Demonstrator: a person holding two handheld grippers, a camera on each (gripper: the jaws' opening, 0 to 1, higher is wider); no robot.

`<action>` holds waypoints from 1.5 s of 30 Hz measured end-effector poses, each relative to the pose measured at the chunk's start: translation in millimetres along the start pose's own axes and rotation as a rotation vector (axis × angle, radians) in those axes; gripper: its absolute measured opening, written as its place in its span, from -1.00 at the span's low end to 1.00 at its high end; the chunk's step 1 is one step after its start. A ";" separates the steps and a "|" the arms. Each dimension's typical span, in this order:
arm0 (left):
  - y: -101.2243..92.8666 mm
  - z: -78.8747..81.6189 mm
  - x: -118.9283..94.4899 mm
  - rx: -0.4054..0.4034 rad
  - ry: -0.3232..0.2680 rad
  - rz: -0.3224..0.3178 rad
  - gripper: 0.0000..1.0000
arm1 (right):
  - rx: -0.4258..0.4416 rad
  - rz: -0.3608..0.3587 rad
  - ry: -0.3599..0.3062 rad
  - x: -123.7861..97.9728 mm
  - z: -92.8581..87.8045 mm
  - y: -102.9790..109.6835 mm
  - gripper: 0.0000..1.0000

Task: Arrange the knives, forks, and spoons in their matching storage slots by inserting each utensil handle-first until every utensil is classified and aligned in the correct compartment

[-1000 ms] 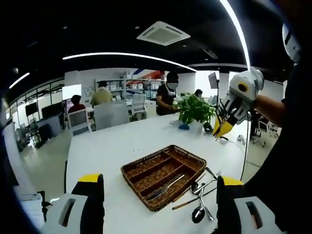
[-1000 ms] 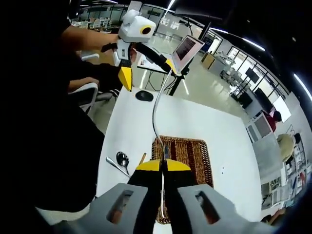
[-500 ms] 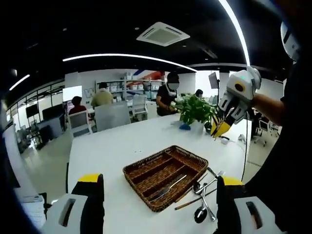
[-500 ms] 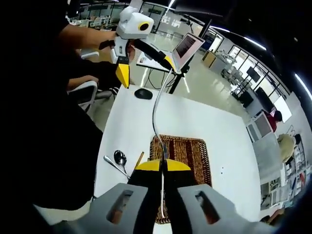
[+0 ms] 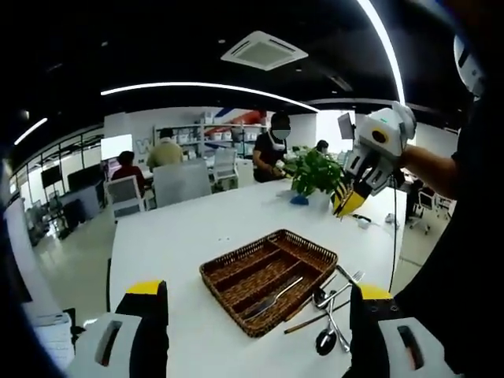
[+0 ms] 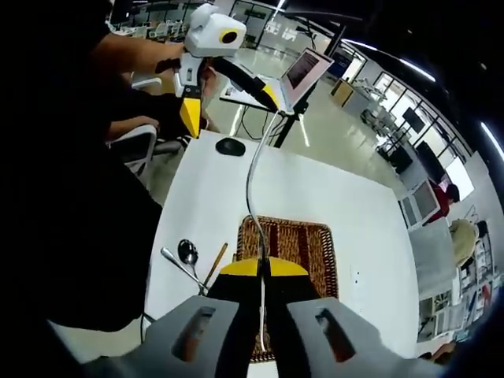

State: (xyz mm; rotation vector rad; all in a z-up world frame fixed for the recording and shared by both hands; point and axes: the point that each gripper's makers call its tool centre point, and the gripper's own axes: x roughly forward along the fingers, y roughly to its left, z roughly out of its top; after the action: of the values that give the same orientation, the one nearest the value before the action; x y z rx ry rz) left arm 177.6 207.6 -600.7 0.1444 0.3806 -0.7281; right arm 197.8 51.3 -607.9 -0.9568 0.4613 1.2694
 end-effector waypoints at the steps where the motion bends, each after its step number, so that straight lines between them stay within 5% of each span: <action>1: 1.0 -0.4 0.3 -0.003 0.000 -0.002 1.00 | 0.000 0.000 0.002 1.1 -0.5 -1.2 -1.00; 45: 30.4 -9.6 12.3 -0.013 0.024 -0.028 1.00 | -0.011 -0.004 0.092 61.1 -31.1 -83.4 -1.00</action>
State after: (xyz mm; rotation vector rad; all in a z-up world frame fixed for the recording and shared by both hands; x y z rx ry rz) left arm 203.6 224.9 -614.4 0.1358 0.4108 -0.7516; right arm 299.4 62.2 -642.7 -1.0284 0.5244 1.2293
